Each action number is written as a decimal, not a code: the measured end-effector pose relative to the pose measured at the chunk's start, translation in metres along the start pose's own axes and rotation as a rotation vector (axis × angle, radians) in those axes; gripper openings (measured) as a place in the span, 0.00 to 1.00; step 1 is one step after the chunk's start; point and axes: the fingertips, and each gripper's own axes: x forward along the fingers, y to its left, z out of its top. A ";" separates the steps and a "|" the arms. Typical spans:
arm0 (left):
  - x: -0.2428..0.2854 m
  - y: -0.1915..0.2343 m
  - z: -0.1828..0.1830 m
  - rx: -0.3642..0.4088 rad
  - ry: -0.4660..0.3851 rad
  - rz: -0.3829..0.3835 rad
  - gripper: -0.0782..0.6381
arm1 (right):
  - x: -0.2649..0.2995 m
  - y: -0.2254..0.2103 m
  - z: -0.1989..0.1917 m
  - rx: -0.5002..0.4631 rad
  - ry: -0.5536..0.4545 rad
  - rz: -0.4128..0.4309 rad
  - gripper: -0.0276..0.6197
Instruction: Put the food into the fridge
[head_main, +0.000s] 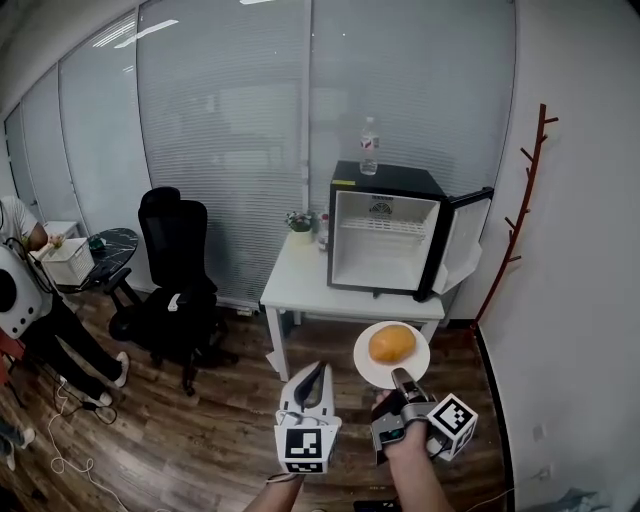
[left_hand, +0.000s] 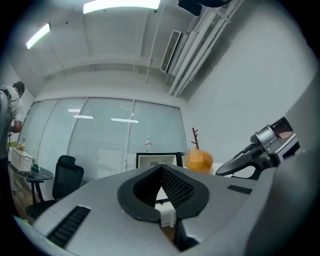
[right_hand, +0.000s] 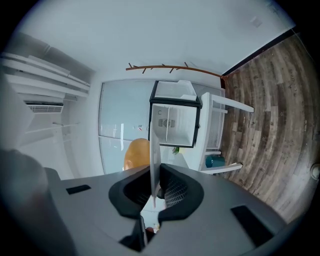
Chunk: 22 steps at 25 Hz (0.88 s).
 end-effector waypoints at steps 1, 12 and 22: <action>0.005 0.004 -0.001 -0.004 -0.002 -0.002 0.15 | 0.005 0.001 0.000 -0.001 -0.005 0.004 0.11; 0.074 0.014 -0.025 -0.007 0.003 -0.016 0.15 | 0.068 -0.017 0.031 0.017 -0.022 -0.003 0.11; 0.197 0.005 -0.036 0.005 0.009 0.007 0.15 | 0.162 -0.022 0.109 0.020 0.002 -0.018 0.11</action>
